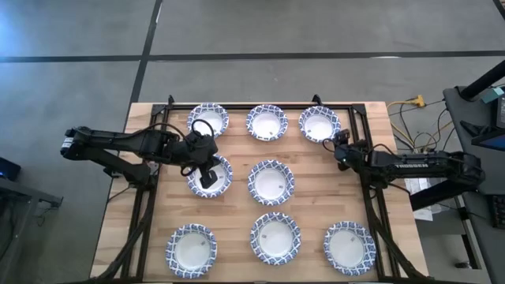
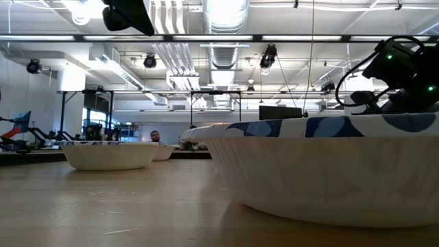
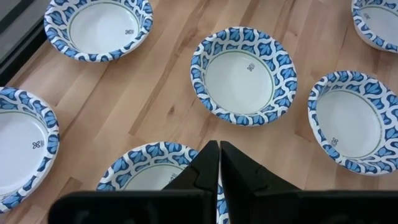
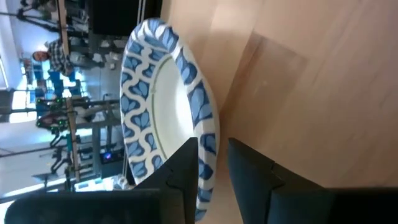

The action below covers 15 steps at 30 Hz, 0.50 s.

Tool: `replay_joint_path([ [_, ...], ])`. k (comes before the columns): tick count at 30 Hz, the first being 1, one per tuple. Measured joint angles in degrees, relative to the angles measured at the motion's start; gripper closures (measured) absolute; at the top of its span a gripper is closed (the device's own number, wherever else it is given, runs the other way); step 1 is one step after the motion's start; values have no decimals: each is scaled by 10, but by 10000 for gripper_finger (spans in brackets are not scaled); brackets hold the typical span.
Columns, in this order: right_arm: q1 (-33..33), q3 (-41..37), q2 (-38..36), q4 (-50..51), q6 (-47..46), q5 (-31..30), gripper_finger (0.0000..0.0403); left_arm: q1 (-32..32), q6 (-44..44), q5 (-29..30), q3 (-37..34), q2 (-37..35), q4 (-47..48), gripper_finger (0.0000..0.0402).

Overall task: Nest bowls inside each other
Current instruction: Stack the white patterned bowl on top of the center white patterned bowl

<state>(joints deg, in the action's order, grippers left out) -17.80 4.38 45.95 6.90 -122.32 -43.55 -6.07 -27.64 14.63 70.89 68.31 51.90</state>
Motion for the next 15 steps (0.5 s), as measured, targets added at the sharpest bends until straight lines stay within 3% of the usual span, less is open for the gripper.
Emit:
replay_joint_path([
  [15, -23, 2, 0, -47, 68, 21, 321, 0, 0, 2, 0, 0, -7, 402],
])
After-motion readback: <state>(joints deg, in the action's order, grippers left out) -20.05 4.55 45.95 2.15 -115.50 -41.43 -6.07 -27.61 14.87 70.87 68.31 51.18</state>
